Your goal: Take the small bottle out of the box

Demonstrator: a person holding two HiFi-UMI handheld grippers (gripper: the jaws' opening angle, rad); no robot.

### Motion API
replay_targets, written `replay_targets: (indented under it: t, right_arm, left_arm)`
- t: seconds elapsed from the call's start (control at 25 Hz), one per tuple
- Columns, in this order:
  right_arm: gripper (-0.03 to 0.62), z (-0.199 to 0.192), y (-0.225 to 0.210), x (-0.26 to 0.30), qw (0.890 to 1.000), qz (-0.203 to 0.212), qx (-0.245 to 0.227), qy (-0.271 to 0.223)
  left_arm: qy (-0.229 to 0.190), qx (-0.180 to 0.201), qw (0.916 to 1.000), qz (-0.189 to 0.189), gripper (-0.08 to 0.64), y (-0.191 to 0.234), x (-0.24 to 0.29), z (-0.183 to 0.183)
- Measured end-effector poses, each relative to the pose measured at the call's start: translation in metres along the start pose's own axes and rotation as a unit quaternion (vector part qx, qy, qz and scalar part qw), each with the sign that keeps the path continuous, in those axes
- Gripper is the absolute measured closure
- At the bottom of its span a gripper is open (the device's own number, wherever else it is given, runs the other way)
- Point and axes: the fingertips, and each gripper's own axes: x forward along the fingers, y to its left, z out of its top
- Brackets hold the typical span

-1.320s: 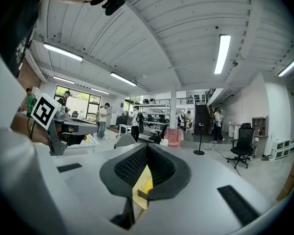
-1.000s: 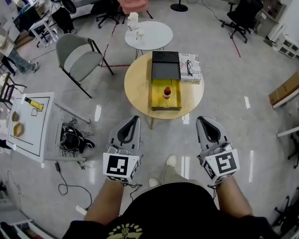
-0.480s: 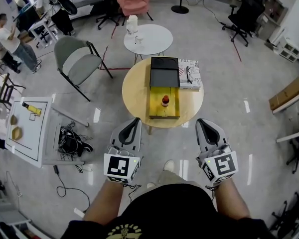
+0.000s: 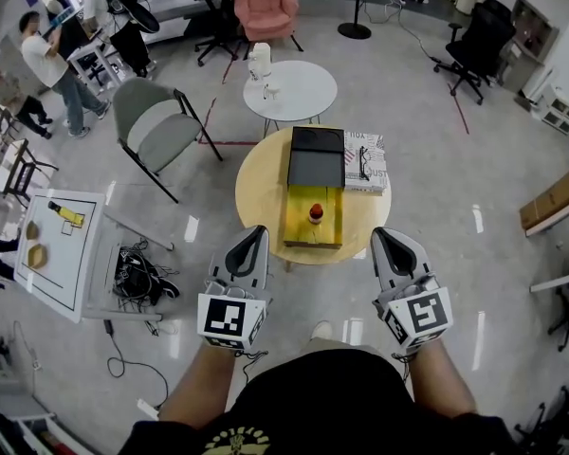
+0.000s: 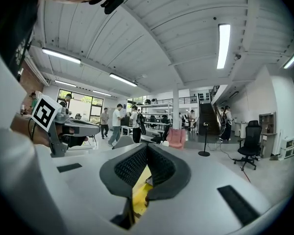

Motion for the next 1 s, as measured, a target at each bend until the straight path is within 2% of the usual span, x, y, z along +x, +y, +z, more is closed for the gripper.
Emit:
replay_targets:
  t: [0.32,0.56,0.72,1.0]
  right_arm:
    - [0.577,0.002,-0.023,0.019,1.000,0.031,-0.003,-0.002]
    - [0.577,-0.004,-0.027,0.027,0.999,0.042,0.004,0.006]
    - [0.577,-0.003,-0.030,0.031,0.999,0.043,0.006,0.003]
    - [0.577,0.003,-0.029,0.039,0.999,0.036,0.009,0.001]
  left_arm:
    - [-0.004,0.003,0.9998,0.019,0.546,-0.004,0.025,0.010]
    - [0.012,0.001,0.9997,0.019,0.546,-0.005,0.031,0.005]
    - [0.010,0.009,0.9996,0.026,0.546,0.000,0.033,0.006]
    - [0.012,0.015,0.9997,0.015,0.546,0.007,0.039,0.009]
